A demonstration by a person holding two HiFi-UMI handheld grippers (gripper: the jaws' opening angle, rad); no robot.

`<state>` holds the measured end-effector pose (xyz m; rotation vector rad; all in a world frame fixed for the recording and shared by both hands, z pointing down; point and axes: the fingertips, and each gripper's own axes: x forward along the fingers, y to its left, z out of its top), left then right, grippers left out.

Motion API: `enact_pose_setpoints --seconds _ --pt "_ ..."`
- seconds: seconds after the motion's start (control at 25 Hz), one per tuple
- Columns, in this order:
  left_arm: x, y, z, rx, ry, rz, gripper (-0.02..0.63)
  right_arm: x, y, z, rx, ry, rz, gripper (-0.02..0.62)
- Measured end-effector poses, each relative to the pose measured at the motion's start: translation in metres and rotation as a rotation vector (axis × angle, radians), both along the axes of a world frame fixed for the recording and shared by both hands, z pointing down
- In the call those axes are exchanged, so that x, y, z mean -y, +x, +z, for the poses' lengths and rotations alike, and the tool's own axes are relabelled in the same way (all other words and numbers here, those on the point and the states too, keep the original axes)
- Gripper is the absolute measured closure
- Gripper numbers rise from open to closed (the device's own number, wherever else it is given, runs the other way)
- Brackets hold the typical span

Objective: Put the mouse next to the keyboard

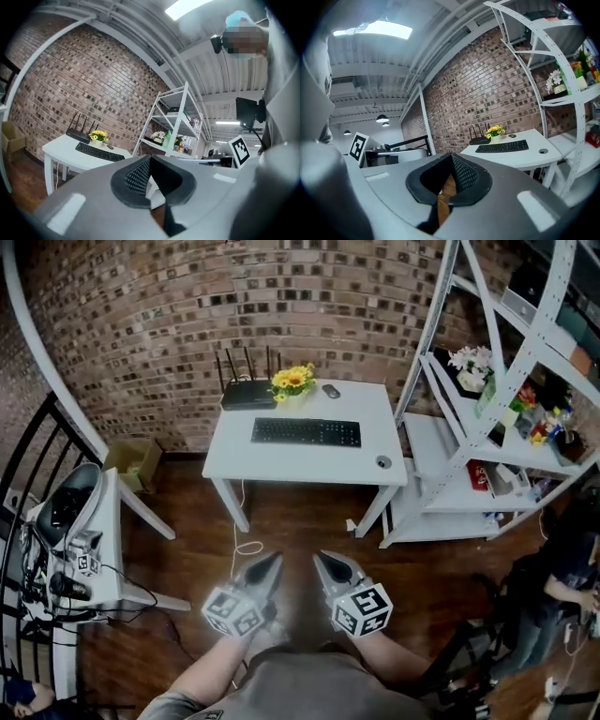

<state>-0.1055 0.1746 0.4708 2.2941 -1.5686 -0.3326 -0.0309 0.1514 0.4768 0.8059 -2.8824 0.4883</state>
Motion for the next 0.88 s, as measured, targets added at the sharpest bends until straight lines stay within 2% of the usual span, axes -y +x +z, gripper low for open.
enact_pose_setpoints --seconds 0.12,0.4,0.6,0.88 --pt "0.023 -0.021 -0.005 0.005 0.021 0.041 0.604 0.023 -0.019 -0.004 -0.006 0.010 0.053 0.583" --pt "0.059 -0.053 0.007 -0.021 0.002 0.091 0.604 0.054 -0.040 0.005 -0.027 0.000 0.149 0.583" --pt "0.088 -0.058 0.010 -0.029 -0.003 0.103 0.604 0.082 -0.041 0.008 -0.031 -0.004 0.181 0.583" --pt "0.160 -0.067 0.015 -0.004 -0.008 0.098 0.604 0.154 -0.047 0.014 -0.011 0.004 0.183 0.583"
